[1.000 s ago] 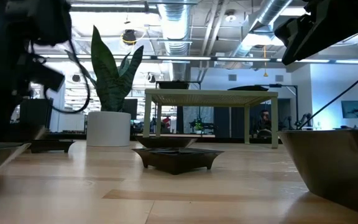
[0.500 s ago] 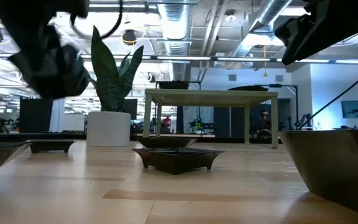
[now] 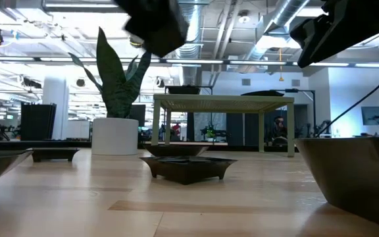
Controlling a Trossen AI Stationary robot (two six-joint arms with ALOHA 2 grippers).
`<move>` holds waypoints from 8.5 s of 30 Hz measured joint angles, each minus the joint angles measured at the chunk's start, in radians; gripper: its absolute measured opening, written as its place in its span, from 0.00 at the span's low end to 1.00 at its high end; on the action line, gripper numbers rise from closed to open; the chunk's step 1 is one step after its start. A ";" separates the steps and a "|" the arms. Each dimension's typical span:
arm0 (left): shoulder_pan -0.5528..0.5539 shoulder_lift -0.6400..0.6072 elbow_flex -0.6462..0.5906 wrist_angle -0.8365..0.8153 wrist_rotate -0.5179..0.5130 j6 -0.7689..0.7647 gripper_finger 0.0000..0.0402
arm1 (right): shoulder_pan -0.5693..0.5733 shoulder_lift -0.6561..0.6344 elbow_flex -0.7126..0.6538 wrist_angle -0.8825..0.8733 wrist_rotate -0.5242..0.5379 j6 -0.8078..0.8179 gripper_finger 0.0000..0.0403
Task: Pick & Place Mini shaped plates
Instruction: Stack the distorted square plate on top of the other distorted square plate on the shelf
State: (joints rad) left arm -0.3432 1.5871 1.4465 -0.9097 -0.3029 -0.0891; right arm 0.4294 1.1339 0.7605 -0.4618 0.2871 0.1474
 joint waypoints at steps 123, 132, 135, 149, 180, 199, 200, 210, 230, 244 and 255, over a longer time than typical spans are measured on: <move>-0.433 0.102 -0.239 -0.091 0.400 -1.760 0.30 | 0.000 0.000 0.000 0.006 -0.001 -0.026 0.30; -0.436 0.174 -0.239 -0.053 0.418 -1.750 0.30 | -0.006 0.000 0.000 0.072 -0.002 -0.026 0.30; -0.443 0.203 -0.239 -0.047 0.419 -1.749 0.30 | -0.026 0.000 0.000 0.089 -0.035 -0.026 0.30; -0.457 0.261 -0.239 -0.020 0.474 -1.724 0.22 | -0.178 0.000 0.012 0.231 -0.082 -0.188 0.30; -0.336 0.200 -0.068 -0.051 0.300 -1.348 0.01 | -0.248 0.000 0.015 0.238 -0.081 -0.192 0.30; 0.066 0.172 0.240 -0.170 -0.194 -0.100 0.01 | -0.248 0.000 0.014 0.237 -0.081 -0.200 0.31; 0.095 0.171 0.250 -0.165 -0.220 -0.006 0.01 | -0.248 0.000 0.014 0.237 -0.081 -0.200 0.31; 0.443 0.171 0.263 -0.063 -0.314 0.422 0.01 | -0.248 0.000 0.014 0.237 -0.081 -0.200 0.31; 0.561 0.175 0.189 0.075 -0.263 0.466 0.01 | -0.246 0.000 -0.003 0.220 -0.081 -0.146 0.30; 0.568 0.175 0.189 0.077 -0.222 0.375 0.03 | -0.246 0.000 -0.003 0.219 -0.081 -0.146 0.30; 0.562 0.175 0.189 0.088 -0.228 0.368 0.17 | -0.246 0.000 -0.003 0.211 -0.081 -0.147 0.30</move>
State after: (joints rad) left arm 0.2190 1.7622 1.6352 -0.8220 -0.5308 0.2794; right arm 0.1829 1.1336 0.7574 -0.2504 0.2058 0.0007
